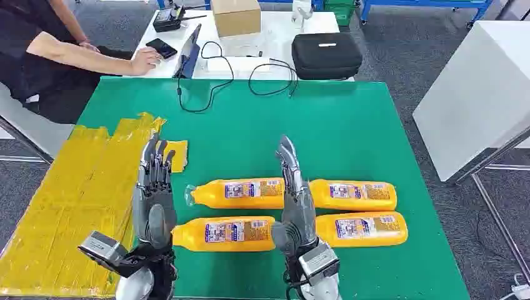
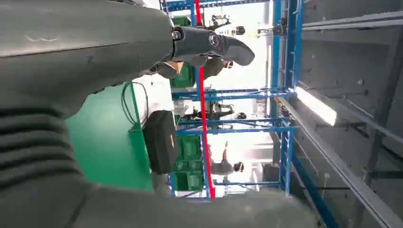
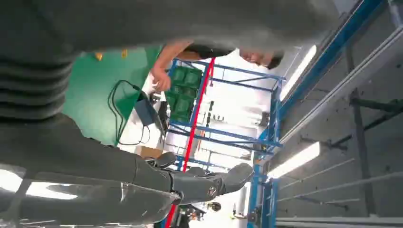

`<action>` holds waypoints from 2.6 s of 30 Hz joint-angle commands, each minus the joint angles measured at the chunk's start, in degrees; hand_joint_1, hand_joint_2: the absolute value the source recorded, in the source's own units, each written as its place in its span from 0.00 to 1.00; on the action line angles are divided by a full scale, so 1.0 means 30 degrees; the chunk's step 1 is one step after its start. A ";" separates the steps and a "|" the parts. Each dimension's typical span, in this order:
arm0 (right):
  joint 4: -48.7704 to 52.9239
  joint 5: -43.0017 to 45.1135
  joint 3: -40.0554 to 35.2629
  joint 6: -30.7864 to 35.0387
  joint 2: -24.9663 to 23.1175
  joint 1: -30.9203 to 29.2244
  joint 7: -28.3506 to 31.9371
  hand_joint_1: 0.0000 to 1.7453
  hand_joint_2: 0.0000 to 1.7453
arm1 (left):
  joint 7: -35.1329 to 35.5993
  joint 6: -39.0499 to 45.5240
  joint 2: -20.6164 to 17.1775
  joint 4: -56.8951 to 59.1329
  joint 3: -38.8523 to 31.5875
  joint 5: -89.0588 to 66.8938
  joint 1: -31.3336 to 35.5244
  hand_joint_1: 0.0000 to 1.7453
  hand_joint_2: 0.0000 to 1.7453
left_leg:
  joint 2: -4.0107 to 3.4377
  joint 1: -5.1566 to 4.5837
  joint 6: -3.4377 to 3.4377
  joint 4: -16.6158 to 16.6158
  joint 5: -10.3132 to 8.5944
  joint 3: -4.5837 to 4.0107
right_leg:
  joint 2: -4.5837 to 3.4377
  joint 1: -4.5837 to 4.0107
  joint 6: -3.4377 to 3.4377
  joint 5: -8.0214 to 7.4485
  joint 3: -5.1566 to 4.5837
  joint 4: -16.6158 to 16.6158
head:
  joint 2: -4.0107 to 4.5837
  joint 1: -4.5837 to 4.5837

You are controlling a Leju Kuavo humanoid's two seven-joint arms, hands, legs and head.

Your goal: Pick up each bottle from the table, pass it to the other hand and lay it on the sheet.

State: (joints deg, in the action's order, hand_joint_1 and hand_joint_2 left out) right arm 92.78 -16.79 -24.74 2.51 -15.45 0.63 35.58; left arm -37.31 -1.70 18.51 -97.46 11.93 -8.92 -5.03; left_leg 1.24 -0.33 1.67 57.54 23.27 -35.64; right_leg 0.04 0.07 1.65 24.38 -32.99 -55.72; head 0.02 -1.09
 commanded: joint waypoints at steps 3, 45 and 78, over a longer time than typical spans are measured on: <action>-0.0898 0.0105 -0.0187 -0.0045 -0.0176 -0.0613 -0.0070 0.00 0.00 | 0.0084 0.0077 -0.0441 0.1240 0.0204 -0.0048 0.0843 0.00 0.00 | -0.0033 0.0004 -0.0034 -0.0011 0.0019 0.0064 | -0.0007 -0.0005 -0.0005 0.0016 0.0065 0.0015 | 0.0000 0.0000; -1.2734 -0.8556 -0.4028 0.1611 0.0063 -0.4449 -0.6757 0.00 1.00 | -0.0001 -0.0559 -0.0225 0.0815 -0.0906 0.0407 -0.0214 0.00 0.00 | -0.0083 0.0013 -0.0037 -0.0034 0.0026 0.0124 | -0.0051 -0.0013 -0.0006 0.0017 0.0125 0.0041 | 0.0000 -0.0007; -1.4899 -1.1932 -0.5596 0.1763 0.0593 -0.5307 -1.1275 0.00 1.00 | -0.0105 -0.0974 -0.0032 -0.0804 -0.2230 0.0439 -0.1740 0.00 0.00 | -0.0070 0.0010 -0.0027 -0.0019 0.0018 0.0075 | -0.0045 -0.0011 -0.0005 0.0011 0.0074 0.0024 | 0.0000 0.0000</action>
State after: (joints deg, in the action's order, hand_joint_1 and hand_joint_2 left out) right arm 55.30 -50.69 -38.93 6.71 -15.06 -12.06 4.89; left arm -37.73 -3.96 18.51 -99.21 8.31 -7.69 -9.58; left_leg 1.23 -0.32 1.68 57.53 23.24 -35.66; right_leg 0.04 0.07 1.65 24.39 -32.99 -55.73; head 0.02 -1.09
